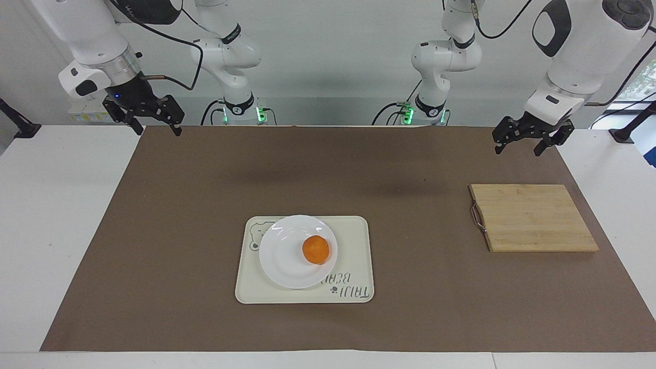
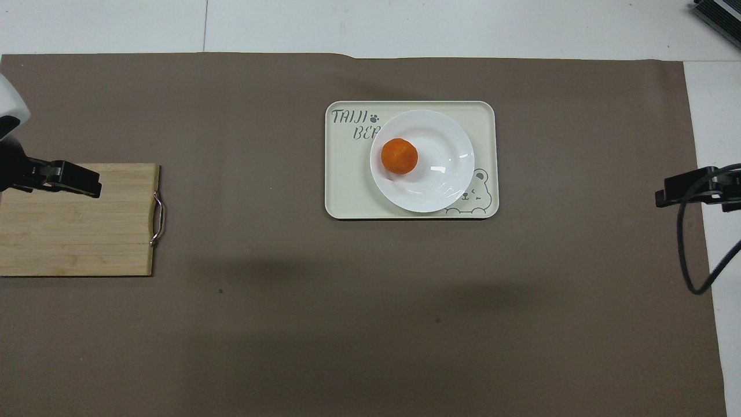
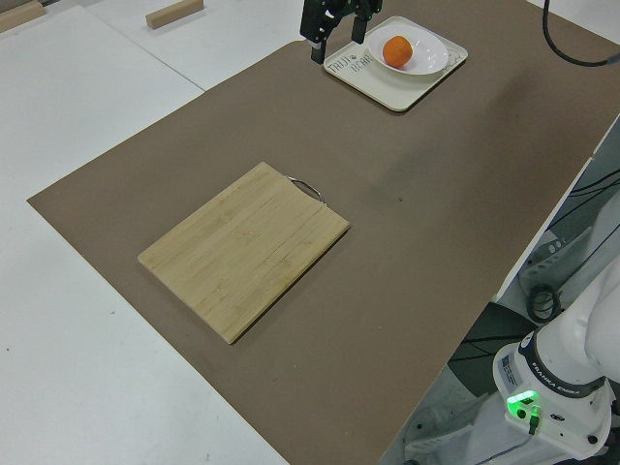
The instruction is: Place orange and plate with both arms
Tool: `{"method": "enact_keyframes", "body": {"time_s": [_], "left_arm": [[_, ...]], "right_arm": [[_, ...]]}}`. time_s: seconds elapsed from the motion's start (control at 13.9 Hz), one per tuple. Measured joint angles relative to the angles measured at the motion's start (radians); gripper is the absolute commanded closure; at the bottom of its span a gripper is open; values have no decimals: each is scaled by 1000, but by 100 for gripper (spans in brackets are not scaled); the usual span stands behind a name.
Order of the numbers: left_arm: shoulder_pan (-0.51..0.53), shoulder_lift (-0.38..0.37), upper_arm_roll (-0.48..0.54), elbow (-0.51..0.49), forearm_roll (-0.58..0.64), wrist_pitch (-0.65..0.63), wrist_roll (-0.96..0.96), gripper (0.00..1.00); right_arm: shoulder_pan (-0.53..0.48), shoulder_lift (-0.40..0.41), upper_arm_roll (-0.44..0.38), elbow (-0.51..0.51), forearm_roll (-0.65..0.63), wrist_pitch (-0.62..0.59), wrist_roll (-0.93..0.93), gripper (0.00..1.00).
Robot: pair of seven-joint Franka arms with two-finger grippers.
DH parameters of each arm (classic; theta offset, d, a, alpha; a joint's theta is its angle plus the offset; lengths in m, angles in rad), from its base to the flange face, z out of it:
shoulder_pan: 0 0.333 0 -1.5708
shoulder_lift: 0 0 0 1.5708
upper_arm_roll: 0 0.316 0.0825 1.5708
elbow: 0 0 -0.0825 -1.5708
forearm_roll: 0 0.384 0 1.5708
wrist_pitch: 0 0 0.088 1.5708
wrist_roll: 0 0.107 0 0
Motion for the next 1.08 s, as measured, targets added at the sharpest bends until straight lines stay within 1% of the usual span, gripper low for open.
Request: {"method": "enact_keyframes", "body": {"time_s": [0.43,1.08], "left_arm": [[0,0,0,0,0,0,0,0],[0,0,0,0,0,0,0,0]], "right_arm": [[25,-16,1,17,-54,-8,0,0],[26,-18,1,14,-57,-8,0,0]]}}
